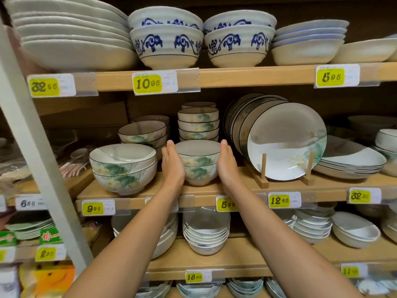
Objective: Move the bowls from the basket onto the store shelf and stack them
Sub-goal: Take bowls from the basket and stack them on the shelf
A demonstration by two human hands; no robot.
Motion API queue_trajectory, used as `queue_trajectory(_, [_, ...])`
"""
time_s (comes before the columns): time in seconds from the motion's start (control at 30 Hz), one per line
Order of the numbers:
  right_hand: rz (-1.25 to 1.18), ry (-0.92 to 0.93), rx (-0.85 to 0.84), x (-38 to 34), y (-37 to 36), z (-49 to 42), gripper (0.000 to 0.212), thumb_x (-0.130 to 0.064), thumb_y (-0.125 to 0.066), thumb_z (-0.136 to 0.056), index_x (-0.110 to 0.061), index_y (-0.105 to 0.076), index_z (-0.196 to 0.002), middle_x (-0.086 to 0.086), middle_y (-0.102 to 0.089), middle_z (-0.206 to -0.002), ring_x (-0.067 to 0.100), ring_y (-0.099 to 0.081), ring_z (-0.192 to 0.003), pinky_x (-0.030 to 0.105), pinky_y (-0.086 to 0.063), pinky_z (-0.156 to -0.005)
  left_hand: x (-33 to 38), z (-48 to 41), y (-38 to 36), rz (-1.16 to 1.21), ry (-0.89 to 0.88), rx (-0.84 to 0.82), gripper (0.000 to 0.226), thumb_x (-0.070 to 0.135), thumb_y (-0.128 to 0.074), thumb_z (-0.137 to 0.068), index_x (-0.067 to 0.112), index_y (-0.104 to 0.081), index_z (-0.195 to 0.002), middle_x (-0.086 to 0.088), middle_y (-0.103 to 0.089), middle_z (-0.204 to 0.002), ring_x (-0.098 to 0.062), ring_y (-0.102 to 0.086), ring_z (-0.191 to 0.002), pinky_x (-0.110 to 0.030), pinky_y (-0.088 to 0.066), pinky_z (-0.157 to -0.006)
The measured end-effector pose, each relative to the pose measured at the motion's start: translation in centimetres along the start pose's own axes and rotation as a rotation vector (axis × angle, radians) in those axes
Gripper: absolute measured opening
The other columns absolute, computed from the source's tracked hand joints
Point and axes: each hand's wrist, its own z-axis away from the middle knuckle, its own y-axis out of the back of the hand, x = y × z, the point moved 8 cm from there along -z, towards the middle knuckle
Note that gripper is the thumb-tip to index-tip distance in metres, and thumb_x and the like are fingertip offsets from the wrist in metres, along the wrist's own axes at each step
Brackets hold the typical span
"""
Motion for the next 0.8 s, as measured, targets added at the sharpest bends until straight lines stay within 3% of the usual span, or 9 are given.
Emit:
queue_trajectory(0.03, [0.020,0.006,0.013,-0.4,0.3,0.4,0.064,-0.059,-0.020,-0.097,-0.022,-0.035,-0.146,0.000,-0.042,-0.148,0.018,-0.039,-0.135,0.040,-0.031,-0.113,0.3,0.5,0.4,0.036,-0.001,-0.010,0.052,0.050,-0.025,-0.099,0.022,-0.046,-0.137,-0.001,-0.051,-0.131,-0.013,-0.043,-0.116,-0.029,-0.028,-0.096])
queue_trajectory(0.1, [0.081,0.087,0.084,-1.7,1.3,1.7,0.061,-0.054,-0.021,-0.100,-0.021,-0.030,-0.149,0.001,-0.036,-0.153,0.018,-0.031,-0.141,0.033,-0.020,-0.117,1.5,2.1,1.5,0.029,-0.051,-0.044,0.059,0.056,-0.026,-0.093,0.023,-0.045,-0.138,0.004,-0.049,-0.136,-0.010,-0.041,-0.125,-0.030,-0.028,-0.102])
queue_trajectory(0.17, [0.145,0.194,0.192,-3.3,2.2,4.2,0.055,-0.049,-0.024,-0.101,-0.022,-0.030,-0.149,-0.002,-0.034,-0.154,0.013,-0.029,-0.141,0.022,-0.019,-0.108,2.7,4.3,3.3,-0.019,-0.094,-0.118,0.071,0.063,-0.023,-0.085,0.027,-0.042,-0.143,0.007,-0.046,-0.144,-0.010,-0.039,-0.134,-0.033,-0.027,-0.112])
queue_trajectory(0.23, [0.145,0.312,0.296,-4.9,2.5,7.6,0.052,-0.046,-0.027,-0.101,-0.022,-0.036,-0.146,-0.004,-0.039,-0.150,0.009,-0.033,-0.137,0.019,-0.023,-0.104,3.9,6.7,6.1,0.045,-0.138,-0.196,0.066,0.063,-0.025,-0.085,0.031,-0.049,-0.137,0.008,-0.051,-0.141,-0.007,-0.043,-0.133,-0.034,-0.028,-0.115])
queue_trajectory(0.37, [-0.014,0.486,0.331,-7.3,-0.1,14.5,0.040,-0.037,-0.031,-0.099,-0.023,-0.052,-0.130,-0.007,-0.052,-0.135,-0.002,-0.044,-0.125,0.006,-0.031,-0.100,5.8,11.0,14.8,0.207,-0.179,-0.290,0.054,0.056,-0.026,-0.090,0.025,-0.062,-0.113,-0.001,-0.070,-0.113,-0.014,-0.064,-0.110,-0.031,-0.048,-0.099])
queue_trajectory(0.47, [-0.092,0.530,0.272,-8.1,-4.4,18.7,0.033,-0.031,-0.033,-0.098,-0.023,-0.059,-0.116,-0.004,-0.060,-0.121,0.002,-0.052,-0.118,0.018,-0.039,-0.101,5.5,12.1,23.1,0.228,-0.138,-0.269,0.065,0.057,-0.027,-0.093,0.007,-0.065,-0.108,-0.014,-0.073,-0.102,-0.027,-0.069,-0.098,-0.034,-0.054,-0.090])
queue_trajectory(0.57, [-0.183,0.498,0.147,-7.6,-10.1,22.1,0.034,-0.030,-0.035,-0.096,-0.018,-0.065,-0.105,-0.004,-0.068,-0.105,0.014,-0.062,-0.105,0.029,-0.047,-0.093,3.6,12.0,32.4,0.234,-0.080,-0.133,0.063,0.051,-0.024,-0.095,0.003,-0.064,-0.096,-0.016,-0.074,-0.088,-0.024,-0.071,-0.079,-0.027,-0.055,-0.076])
queue_trajectory(0.67, [-0.221,0.423,0.022,-5.6,-16.9,25.5,0.032,-0.029,-0.037,-0.094,-0.023,-0.068,-0.089,-0.010,-0.071,-0.085,0.006,-0.065,-0.086,0.014,-0.047,-0.079,-0.2,11.9,41.1,0.184,0.046,0.019,0.060,0.040,-0.015,-0.102,0.005,-0.062,-0.089,-0.006,-0.074,-0.073,-0.015,-0.070,-0.064,-0.023,-0.052,-0.065])
queue_trajectory(0.8, [-0.232,0.076,-0.181,2.6,-26.9,28.5,0.030,-0.018,-0.042,-0.094,-0.016,-0.068,-0.078,0.002,-0.072,-0.071,0.013,-0.067,-0.066,0.022,-0.053,-0.065,-6.6,12.7,50.2,0.136,0.257,0.182,0.061,0.040,-0.015,-0.103,0.003,-0.059,-0.082,-0.008,-0.069,-0.064,-0.013,-0.065,-0.051,-0.026,-0.048,-0.060])
